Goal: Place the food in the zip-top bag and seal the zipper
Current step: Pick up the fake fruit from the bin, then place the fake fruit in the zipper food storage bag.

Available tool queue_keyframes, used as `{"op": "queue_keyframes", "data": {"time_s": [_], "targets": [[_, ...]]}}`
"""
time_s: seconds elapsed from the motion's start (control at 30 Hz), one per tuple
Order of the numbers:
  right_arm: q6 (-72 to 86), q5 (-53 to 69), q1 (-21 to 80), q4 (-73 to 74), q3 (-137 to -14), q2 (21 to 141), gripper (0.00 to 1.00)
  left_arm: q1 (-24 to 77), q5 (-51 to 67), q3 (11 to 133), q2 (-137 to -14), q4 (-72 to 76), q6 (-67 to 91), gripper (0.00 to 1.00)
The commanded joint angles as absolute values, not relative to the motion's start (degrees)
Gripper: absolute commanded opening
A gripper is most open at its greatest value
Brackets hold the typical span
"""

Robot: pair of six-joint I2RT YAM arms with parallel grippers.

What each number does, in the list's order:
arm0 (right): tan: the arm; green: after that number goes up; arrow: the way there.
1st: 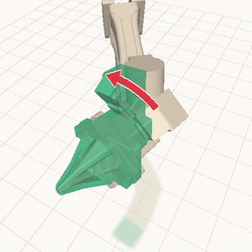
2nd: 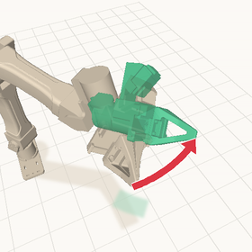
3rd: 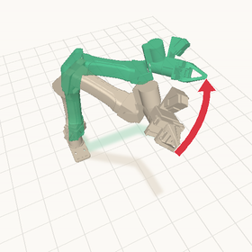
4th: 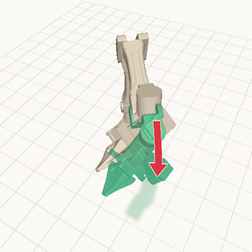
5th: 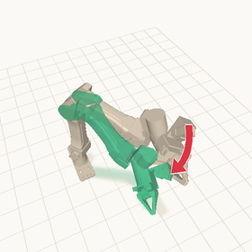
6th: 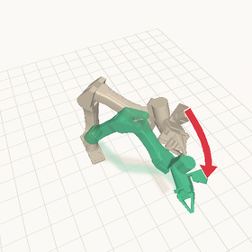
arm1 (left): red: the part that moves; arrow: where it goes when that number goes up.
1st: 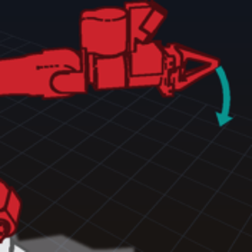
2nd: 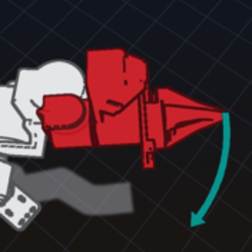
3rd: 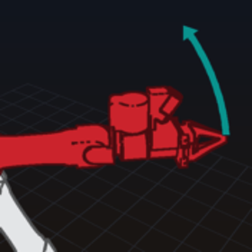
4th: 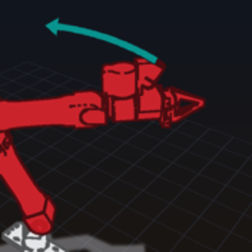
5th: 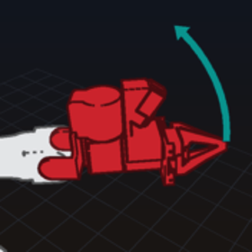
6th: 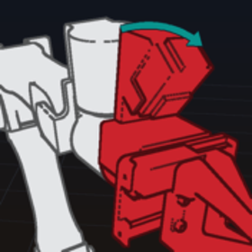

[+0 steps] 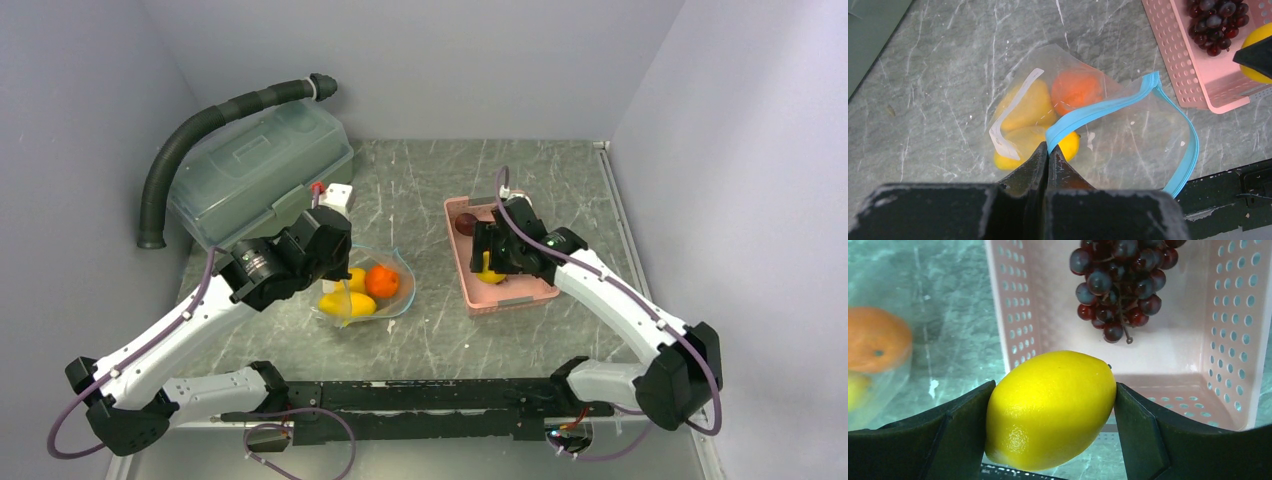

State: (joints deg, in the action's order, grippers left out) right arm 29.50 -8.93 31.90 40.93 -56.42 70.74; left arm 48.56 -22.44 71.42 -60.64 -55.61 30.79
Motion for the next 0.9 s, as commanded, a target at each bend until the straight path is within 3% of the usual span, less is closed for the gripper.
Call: {"op": "queue_keyframes", "data": {"time_s": [0.0,0.33,0.87], "targets": [[28.99,-4.42,31.9,40.96,-59.74,66.58,0.54,48.25,-23.12,72.51,-60.8,-53.97,29.97,0.05],[28.92,8.74,35.37,35.17,-62.48,60.99,0.52,48.25,-22.66,72.25,-61.04,-53.51,30.23,0.04],[27.6,6.6,54.78,27.75,-71.25,65.5,0.51,48.26,-22.35,72.25,-61.09,-53.51,30.48,0.04]]}}
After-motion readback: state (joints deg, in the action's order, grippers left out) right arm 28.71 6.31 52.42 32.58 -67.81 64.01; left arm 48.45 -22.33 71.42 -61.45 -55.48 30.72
